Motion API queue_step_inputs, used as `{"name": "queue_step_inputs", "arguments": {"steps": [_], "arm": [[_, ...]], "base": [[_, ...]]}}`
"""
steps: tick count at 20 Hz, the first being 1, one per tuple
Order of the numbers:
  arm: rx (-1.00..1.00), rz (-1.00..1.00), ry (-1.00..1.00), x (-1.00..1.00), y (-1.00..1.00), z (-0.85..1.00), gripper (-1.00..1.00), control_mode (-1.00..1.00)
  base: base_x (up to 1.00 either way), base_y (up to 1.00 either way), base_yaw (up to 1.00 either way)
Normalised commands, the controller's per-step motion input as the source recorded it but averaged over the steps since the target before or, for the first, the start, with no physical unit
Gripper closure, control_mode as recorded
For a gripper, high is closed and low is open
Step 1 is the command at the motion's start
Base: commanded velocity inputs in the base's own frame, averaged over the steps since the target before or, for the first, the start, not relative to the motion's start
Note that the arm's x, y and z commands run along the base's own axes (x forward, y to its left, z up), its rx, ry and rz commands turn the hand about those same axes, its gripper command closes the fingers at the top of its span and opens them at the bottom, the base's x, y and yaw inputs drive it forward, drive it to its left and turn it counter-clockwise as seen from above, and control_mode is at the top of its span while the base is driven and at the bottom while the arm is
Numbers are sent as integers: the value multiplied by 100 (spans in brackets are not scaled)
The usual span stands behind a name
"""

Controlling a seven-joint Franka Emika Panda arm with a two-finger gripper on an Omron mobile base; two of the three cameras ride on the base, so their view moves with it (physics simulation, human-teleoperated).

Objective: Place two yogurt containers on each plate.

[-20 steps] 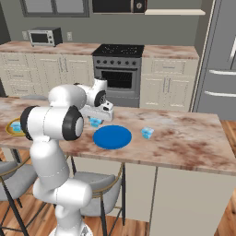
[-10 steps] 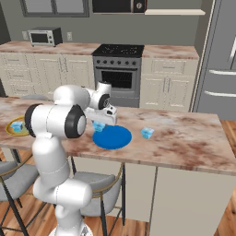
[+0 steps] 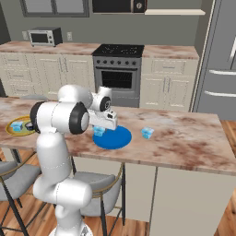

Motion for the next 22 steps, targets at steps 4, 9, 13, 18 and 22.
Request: {"name": "queue_step_inputs", "arguments": {"steps": [4,9,13,18,22], "arm": [[0,0,0,0,-20,-9,100,-100],[0,0,0,0,-16,-15,100,-100],[0,0,3,0,-2,-22,-100,-100],[0,0,5,0,-6,-10,-100,-100],[0,0,0,0,-23,0,-100,-100]], "base": [[0,0,0],[0,0,0],[0,0,0],[0,0,0],[0,0,0]]}}
